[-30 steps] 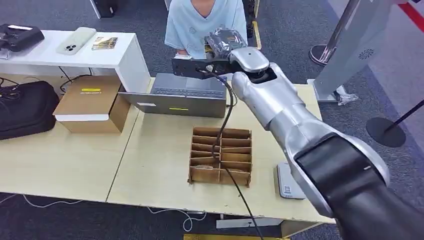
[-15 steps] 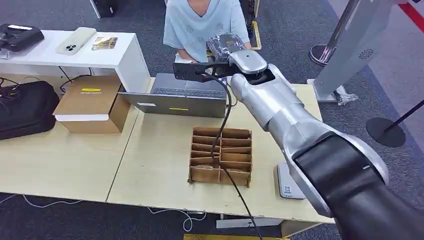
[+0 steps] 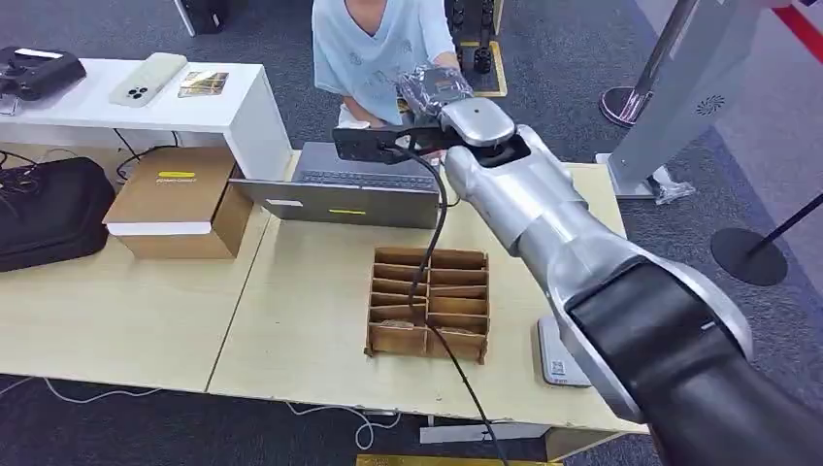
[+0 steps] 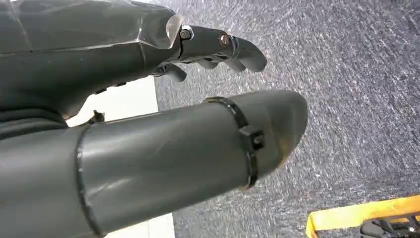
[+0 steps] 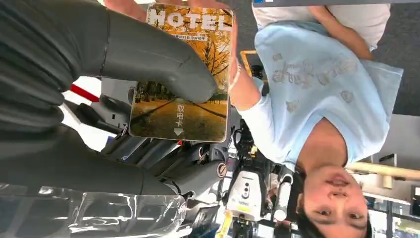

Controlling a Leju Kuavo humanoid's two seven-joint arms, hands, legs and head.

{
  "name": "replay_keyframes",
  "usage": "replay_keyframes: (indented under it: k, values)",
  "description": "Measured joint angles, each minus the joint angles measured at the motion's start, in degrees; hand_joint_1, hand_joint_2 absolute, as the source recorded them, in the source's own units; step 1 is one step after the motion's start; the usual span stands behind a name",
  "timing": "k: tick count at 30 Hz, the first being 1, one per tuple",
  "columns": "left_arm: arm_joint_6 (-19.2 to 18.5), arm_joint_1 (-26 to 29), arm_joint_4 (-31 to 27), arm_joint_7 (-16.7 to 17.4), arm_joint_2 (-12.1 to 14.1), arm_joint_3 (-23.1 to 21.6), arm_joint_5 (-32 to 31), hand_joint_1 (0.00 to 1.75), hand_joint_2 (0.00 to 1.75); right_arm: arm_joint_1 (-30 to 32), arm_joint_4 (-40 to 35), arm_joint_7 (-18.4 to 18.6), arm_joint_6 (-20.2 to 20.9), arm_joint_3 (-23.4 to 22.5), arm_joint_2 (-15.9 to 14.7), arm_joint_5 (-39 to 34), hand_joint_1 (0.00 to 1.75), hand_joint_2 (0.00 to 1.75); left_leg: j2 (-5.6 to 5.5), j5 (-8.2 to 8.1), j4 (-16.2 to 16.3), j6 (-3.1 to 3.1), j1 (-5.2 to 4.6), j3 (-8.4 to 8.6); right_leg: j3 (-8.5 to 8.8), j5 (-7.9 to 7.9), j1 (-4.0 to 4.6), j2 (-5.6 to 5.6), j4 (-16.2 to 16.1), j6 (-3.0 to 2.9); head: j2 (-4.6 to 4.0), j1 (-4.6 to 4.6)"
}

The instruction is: Pass the card to the sensor for recognition and then transmit it.

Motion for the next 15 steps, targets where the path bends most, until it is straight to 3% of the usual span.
replay_keyframes:
  k: [10,11,15]
  values:
    - [0.07,0.00,0.00,0.26,0.02,0.02,1.99,0.00,0.00,0.01,0.42,0.09,-0.24,0.44,0.02,0.04,1.75,1.75,0.00,0.00,0.00,0.00,0.00,0.00,0.00,0.00,0.00,0.00,0.00,0.00,0.00,0.00]
    - [0.07,0.00,0.00,0.26,0.00,0.02,2.01,0.00,0.00,0.01,0.42,0.09,-0.35,0.46,0.02,0.04,0.00,1.75,0.00,0.00,0.00,0.00,0.00,0.00,0.00,0.00,0.00,0.00,0.00,0.00,0.00,0.00]
    - [0.11,-0.01,0.00,0.26,0.00,0.02,1.99,0.00,0.00,0.02,0.42,0.18,-1.23,0.44,0.02,0.04,0.00,1.75,0.00,0.00,0.00,0.00,0.00,0.00,-0.01,0.00,0.00,0.00,-0.01,0.00,0.00,0.00]
